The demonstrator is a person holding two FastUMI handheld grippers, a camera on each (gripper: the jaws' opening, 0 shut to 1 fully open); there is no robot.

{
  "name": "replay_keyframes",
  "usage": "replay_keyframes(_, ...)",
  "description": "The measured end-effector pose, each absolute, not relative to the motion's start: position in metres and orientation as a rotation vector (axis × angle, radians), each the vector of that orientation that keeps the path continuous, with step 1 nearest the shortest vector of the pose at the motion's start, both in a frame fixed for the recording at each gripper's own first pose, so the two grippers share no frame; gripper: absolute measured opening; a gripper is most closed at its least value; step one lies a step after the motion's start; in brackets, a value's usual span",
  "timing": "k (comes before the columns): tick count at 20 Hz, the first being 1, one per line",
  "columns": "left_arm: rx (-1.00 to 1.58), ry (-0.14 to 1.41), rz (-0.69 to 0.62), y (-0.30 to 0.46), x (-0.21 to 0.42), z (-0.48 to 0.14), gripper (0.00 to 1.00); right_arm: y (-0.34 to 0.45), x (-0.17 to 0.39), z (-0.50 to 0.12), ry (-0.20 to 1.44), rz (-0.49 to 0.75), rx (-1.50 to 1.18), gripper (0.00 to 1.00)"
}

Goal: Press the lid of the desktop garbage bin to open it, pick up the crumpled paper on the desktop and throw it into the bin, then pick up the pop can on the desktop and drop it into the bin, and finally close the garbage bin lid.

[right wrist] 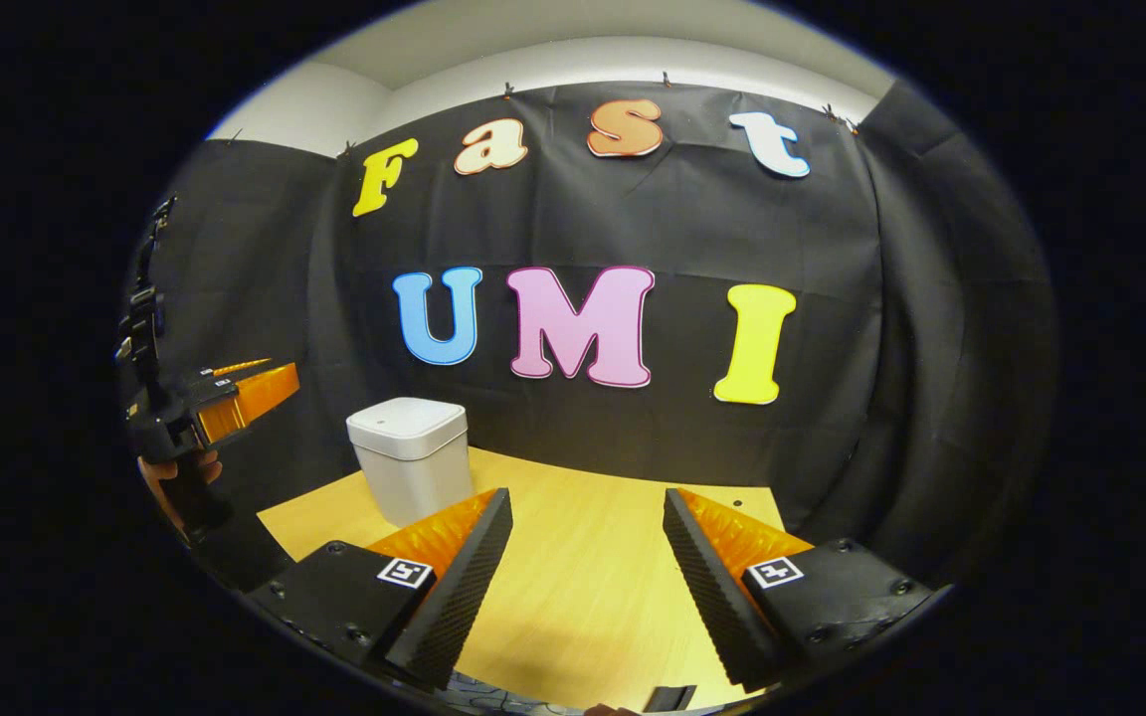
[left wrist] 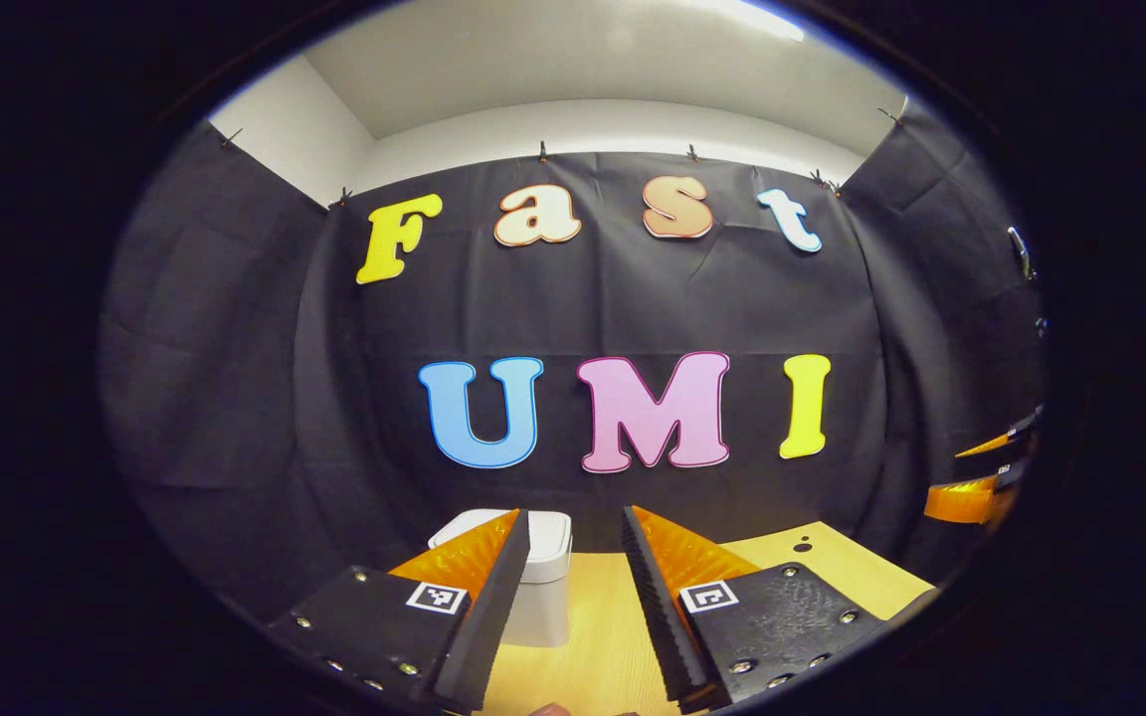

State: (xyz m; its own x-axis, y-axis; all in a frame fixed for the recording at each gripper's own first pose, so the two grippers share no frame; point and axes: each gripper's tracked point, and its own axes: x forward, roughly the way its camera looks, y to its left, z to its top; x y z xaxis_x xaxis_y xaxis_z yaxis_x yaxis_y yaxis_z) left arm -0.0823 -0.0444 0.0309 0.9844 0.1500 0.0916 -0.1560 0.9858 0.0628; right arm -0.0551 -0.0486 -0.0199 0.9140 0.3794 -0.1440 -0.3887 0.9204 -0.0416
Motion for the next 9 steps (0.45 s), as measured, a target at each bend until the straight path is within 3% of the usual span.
replay_keyframes(3, 0.026, -0.033, 0.146, -0.057, -0.109, 0.015, 0.63, -0.053, -0.072, -0.011, 0.113, 0.390, -0.088, 0.98)
replay_keyframes(9, 0.078, -0.088, 0.152, -0.061, -0.120, 0.050, 0.63, -0.052, -0.074, 0.001, 0.087, 0.356, -0.054, 0.98)
